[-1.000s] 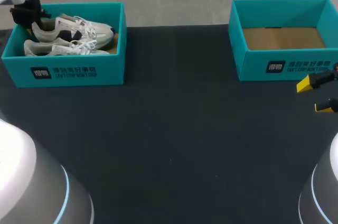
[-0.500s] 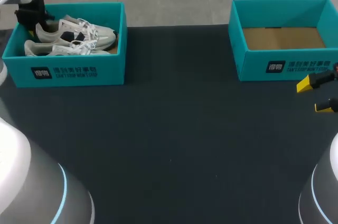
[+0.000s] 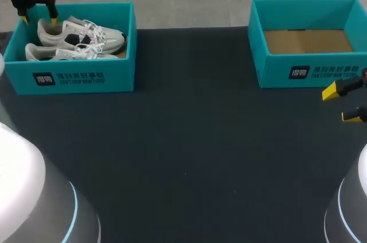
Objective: Take the shoe out of the shoebox, open the shoe tongue, remove and reinsert the insole, then place the shoe into the shoebox
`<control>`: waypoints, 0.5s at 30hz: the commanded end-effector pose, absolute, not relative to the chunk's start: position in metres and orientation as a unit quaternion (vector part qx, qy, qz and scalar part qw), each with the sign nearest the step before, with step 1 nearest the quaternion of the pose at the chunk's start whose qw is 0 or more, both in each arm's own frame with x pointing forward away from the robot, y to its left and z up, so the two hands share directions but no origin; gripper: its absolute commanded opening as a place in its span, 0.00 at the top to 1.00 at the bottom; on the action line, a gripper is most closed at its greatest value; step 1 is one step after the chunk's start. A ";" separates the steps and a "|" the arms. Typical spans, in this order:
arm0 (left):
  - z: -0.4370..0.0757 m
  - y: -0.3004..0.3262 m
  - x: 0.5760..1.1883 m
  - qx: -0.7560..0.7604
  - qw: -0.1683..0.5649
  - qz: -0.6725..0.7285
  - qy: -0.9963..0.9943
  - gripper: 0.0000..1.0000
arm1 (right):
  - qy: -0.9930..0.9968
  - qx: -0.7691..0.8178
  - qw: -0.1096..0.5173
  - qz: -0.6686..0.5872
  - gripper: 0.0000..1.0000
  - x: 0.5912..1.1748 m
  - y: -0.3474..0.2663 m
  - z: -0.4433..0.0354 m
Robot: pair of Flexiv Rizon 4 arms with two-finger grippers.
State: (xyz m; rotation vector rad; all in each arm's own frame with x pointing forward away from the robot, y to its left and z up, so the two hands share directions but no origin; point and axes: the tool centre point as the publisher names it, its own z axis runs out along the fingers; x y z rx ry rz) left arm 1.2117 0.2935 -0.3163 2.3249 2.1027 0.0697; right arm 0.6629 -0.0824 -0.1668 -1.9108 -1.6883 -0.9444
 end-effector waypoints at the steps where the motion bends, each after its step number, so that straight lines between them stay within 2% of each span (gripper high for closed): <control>1: -0.272 0.286 1.188 0.743 0.012 0.027 0.669 0.00 | -0.599 -0.693 0.194 -0.352 0.00 0.653 -0.083 -0.166; 10: -0.228 0.282 1.169 0.714 -0.011 0.029 0.700 0.00 | -0.599 -0.693 0.194 -0.352 0.00 0.653 -0.083 -0.166; 15: -0.228 0.282 1.169 0.714 -0.011 0.029 0.700 0.00 | -0.599 -0.693 0.194 -0.352 0.00 0.653 -0.083 -0.166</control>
